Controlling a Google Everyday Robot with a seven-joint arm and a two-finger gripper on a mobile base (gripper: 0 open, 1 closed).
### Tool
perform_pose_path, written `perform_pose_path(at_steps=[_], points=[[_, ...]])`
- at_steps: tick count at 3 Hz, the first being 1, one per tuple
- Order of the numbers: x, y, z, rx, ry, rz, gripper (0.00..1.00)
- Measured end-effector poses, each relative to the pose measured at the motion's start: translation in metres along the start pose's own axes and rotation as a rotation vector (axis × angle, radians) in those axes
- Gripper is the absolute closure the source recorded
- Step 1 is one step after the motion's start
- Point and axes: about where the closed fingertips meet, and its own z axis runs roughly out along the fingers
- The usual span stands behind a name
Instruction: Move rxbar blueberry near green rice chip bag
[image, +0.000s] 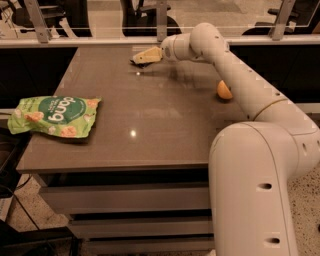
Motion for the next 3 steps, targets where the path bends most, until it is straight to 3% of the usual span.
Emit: perform_pose_path(at_steps=[3], points=[[0.013, 0.015, 0.011, -0.052, 0.049, -0.019, 0.00]])
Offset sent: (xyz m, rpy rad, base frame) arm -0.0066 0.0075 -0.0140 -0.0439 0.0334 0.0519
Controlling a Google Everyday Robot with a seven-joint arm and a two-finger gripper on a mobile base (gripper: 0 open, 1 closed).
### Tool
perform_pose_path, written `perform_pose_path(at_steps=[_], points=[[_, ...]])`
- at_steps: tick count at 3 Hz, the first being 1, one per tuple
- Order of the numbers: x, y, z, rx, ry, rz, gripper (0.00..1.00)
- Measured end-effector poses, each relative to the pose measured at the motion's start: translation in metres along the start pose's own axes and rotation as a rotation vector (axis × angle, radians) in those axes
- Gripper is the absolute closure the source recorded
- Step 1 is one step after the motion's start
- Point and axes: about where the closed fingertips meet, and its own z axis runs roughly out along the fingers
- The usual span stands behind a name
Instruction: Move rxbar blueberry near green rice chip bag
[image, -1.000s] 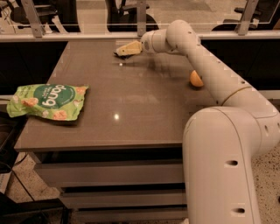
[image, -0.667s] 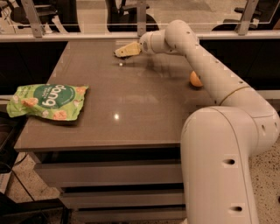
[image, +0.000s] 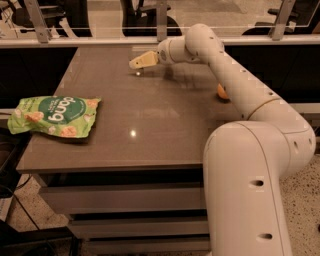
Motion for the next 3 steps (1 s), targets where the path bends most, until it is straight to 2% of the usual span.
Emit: perform_pose_path(at_steps=[1, 3], points=[[0.0024, 0.0029, 0.0026, -0.008, 0.005, -0.002, 0.17], [0.0048, 0.0041, 0.0021, -0.010, 0.005, -0.003, 0.64]])
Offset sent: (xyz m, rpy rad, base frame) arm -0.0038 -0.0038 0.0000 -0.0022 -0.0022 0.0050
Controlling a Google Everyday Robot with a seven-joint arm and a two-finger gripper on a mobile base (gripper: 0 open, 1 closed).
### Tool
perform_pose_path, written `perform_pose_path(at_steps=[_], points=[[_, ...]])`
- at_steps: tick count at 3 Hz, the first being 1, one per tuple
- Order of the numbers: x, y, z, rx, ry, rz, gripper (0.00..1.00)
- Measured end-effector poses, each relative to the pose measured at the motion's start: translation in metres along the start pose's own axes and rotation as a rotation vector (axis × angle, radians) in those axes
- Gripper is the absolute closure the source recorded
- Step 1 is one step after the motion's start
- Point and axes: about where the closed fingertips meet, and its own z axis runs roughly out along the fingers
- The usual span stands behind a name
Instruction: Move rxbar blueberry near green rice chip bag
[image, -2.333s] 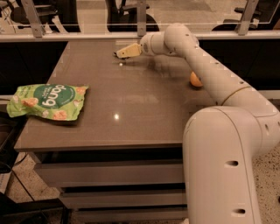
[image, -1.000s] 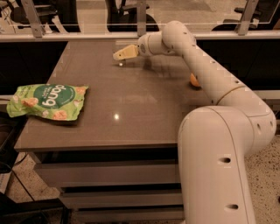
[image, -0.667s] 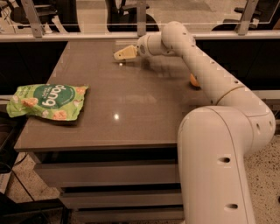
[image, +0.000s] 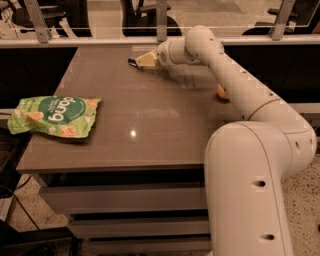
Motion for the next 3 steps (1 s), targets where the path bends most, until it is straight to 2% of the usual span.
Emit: perform_pose_path(at_steps=[1, 2, 3], points=[[0.003, 0.000, -0.001, 0.002, 0.001, 0.001, 0.87], [-0.002, 0.000, -0.007, 0.002, -0.011, -0.004, 1.00], [-0.013, 0.005, -0.029, -0.012, -0.032, -0.019, 1.00]])
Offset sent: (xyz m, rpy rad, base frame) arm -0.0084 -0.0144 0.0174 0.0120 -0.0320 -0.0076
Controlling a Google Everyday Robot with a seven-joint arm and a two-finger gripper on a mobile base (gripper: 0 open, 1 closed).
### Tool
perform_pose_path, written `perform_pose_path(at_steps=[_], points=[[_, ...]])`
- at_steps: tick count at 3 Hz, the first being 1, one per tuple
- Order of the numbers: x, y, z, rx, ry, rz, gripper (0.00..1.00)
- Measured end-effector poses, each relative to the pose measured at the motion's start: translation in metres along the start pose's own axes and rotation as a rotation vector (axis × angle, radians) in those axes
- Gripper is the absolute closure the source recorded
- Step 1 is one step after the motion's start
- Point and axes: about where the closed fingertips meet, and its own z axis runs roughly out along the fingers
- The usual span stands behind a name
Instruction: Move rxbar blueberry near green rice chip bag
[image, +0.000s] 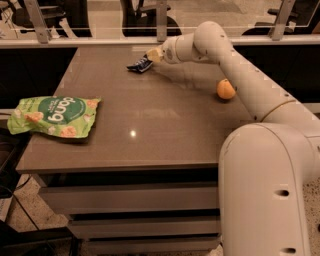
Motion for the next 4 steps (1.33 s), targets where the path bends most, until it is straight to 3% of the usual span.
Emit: perform_pose_path(at_steps=[1, 3, 4], points=[[-0.006, 0.007, -0.029, -0.012, -0.009, -0.018, 1.00], [0.007, 0.034, -0.082, -0.060, 0.024, -0.025, 1.00], [0.022, 0.065, -0.103, -0.133, 0.047, -0.019, 1.00]])
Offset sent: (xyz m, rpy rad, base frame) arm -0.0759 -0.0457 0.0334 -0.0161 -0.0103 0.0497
